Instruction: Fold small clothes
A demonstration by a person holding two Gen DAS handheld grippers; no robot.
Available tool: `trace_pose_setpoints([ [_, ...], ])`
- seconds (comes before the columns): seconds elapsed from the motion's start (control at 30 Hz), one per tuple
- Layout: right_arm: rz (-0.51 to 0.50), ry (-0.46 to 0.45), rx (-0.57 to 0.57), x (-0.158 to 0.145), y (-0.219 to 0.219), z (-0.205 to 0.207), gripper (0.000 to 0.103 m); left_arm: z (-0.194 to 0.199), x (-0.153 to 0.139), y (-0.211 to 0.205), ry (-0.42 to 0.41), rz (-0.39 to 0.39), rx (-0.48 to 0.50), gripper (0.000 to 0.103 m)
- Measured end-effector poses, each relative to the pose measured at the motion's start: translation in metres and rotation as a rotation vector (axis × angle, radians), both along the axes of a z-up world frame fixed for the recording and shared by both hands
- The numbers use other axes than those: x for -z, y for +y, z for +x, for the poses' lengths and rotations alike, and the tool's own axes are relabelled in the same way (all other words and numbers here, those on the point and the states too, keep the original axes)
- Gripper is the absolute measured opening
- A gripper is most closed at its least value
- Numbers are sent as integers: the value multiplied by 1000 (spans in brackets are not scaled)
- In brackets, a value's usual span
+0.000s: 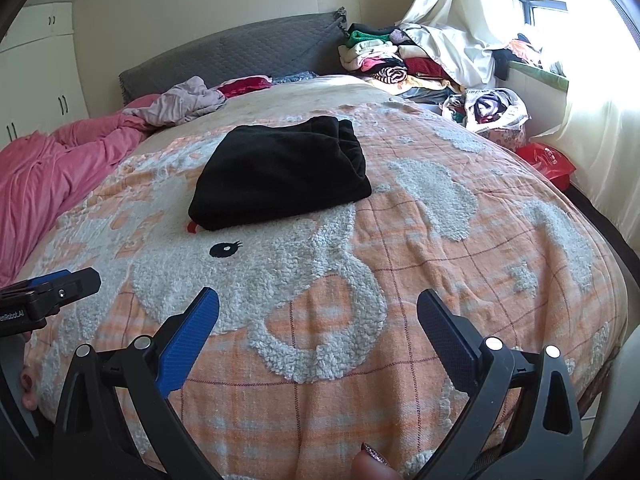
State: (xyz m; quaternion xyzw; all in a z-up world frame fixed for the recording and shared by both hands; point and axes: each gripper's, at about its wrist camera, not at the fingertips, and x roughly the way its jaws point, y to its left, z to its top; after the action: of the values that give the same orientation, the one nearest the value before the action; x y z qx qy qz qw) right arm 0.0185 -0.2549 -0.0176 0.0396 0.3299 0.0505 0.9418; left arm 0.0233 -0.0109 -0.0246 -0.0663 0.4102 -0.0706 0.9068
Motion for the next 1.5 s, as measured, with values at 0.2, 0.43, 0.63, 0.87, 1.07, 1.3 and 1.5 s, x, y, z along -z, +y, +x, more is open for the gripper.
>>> trace_pose_setpoints([
  [0.2, 2, 2, 0, 0, 0, 0, 99, 0, 0, -1, 1, 6, 0, 94],
  [0.43, 2, 3, 1, 1, -1, 1, 99, 0, 0, -2, 2, 13, -1, 94],
  [0.63, -5, 5, -9, 3, 2, 1, 99, 1, 0, -2, 5, 15, -2, 94],
  [0.87, -7, 7, -8, 3, 4, 1, 99, 0, -1, -2, 5, 18, -4, 94],
  [1.07, -5, 4, -6, 4, 4, 0, 99, 0, -1, -2, 11, 22, -5, 94],
  [1.3, -6, 5, -6, 3, 4, 1, 99, 1, -1, -2, 11, 33, -10, 94],
  [1.5, -4, 10, 1, 4, 3, 0, 99, 1, 0, -2, 15, 46, -15, 94],
])
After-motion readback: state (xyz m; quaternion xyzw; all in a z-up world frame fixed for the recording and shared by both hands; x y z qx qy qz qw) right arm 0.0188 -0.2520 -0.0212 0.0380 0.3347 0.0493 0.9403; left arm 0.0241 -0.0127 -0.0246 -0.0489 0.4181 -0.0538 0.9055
